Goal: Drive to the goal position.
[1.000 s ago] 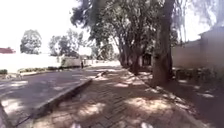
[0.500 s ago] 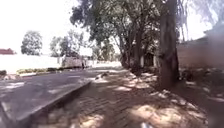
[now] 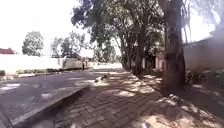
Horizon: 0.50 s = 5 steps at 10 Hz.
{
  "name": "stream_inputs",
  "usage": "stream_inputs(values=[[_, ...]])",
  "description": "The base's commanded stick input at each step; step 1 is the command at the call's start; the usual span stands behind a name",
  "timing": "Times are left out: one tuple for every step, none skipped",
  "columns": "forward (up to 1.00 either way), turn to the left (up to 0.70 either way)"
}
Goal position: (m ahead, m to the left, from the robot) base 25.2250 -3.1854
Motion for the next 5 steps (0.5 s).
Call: stream_inputs(values=[[0.70, 0.00], [0.70, 0.00], [0.70, 0.00], [0.70, 0.00], [0.70, 0.00]])
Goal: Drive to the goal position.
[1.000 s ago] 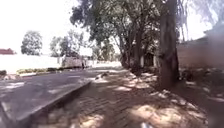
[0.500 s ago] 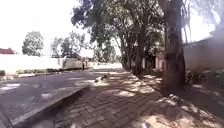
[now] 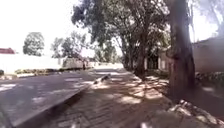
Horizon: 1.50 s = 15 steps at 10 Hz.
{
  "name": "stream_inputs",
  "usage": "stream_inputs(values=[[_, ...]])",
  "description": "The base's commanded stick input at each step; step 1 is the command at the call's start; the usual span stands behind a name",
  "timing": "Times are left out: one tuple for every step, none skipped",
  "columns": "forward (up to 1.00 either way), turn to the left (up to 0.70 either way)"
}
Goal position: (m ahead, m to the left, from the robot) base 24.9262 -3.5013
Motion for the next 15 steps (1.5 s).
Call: stream_inputs(values=[[0.70, 0.00], [0.70, 0.00], [0.70, 0.00], [0.70, 0.00], [0.70, 0.00], [0.70, 0.00], [0.70, 0.00], [0.70, 0.00], [0.70, 0.00], [0.70, 0.00], [0.70, 0.00], [0.70, 0.00], [0.70, 0.00], [0.70, 0.00], [0.70, 0.00]])
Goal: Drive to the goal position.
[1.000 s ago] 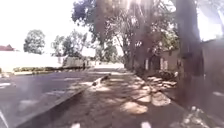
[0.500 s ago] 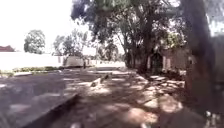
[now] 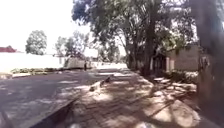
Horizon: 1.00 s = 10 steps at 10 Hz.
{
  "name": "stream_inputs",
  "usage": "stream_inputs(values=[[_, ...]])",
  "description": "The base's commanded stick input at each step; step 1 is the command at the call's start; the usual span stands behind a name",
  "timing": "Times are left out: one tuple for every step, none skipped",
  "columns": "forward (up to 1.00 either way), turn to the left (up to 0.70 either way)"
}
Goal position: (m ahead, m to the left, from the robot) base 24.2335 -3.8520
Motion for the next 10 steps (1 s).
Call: stream_inputs(values=[[0.70, 0.00], [0.70, 0.00], [0.70, 0.00], [0.70, 0.00], [0.70, 0.00], [0.70, 0.00], [0.70, 0.00], [0.70, 0.00], [0.70, 0.00], [0.70, 0.00]])
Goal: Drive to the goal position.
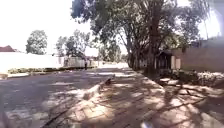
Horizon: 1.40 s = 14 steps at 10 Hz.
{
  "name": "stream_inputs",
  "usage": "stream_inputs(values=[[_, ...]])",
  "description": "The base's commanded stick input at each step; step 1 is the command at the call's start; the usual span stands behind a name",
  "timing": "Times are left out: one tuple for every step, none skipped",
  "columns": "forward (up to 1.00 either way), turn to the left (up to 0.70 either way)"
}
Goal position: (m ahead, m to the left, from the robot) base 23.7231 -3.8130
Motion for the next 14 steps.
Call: stream_inputs(values=[[0.70, 0.00], [0.70, 0.00], [0.70, 0.00], [0.70, 0.00], [0.70, 0.00], [0.70, 0.00], [0.70, 0.00], [0.70, 0.00], [0.70, 0.00], [0.70, 0.00], [0.70, -0.35], [0.70, -0.35], [0.70, -0.35], [0.70, -0.35]])
